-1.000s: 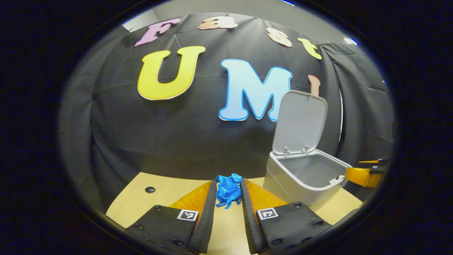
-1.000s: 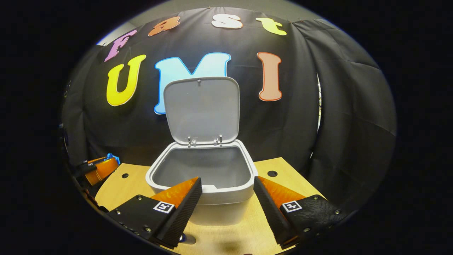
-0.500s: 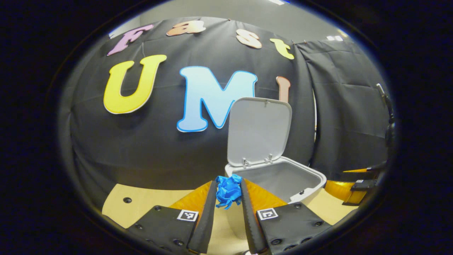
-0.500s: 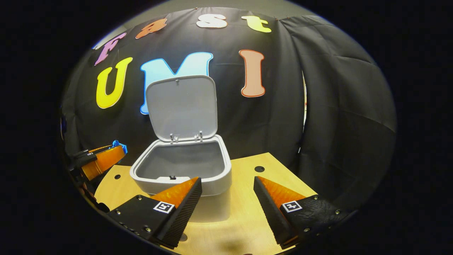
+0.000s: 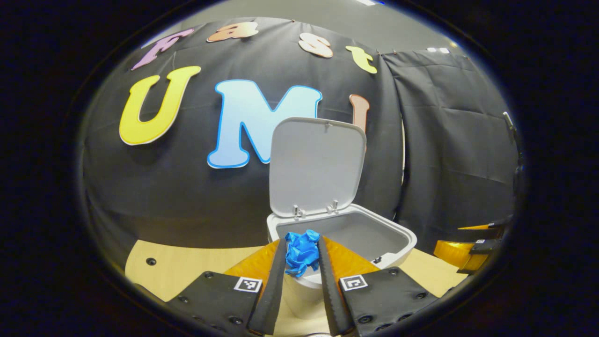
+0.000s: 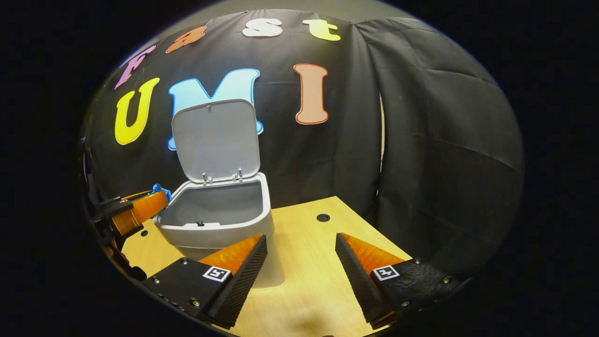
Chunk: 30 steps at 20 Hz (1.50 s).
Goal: Press the lid of the desktop garbage bin to open it, pick up the crumpled paper on the desktop and throw it into the bin, then pick up the pop can on the desktop and drop it into the bin, and finally close the garbage bin lid.
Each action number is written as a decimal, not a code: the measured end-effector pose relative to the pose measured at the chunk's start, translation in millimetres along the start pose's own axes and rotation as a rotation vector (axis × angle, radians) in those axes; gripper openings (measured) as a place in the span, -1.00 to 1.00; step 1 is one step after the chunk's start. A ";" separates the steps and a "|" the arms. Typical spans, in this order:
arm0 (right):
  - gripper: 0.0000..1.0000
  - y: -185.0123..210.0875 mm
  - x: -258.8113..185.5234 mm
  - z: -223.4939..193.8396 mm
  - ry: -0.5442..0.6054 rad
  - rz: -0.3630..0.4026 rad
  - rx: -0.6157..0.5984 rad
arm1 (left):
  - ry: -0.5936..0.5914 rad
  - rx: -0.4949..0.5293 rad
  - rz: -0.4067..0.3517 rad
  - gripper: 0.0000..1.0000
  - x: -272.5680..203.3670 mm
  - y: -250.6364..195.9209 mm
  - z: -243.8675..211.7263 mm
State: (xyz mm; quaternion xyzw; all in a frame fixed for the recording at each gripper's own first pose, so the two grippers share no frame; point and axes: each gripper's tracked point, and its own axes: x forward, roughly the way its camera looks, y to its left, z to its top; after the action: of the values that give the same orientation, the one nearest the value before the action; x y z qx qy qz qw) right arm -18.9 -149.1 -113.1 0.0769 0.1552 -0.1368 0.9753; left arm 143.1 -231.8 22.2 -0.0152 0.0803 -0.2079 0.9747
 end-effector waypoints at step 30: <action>0.89 58.5 -9.1 -27.9 0.069 0.200 -0.059 | 0.004 -0.017 0.170 0.77 -24.1 48.7 -0.5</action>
State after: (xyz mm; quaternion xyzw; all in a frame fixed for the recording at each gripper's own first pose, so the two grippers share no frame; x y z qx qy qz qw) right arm -18.1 -85.9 -130.1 0.0676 0.1844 -0.0316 0.9800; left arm 140.9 -177.6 22.2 -0.0163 0.0848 -0.1239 0.9885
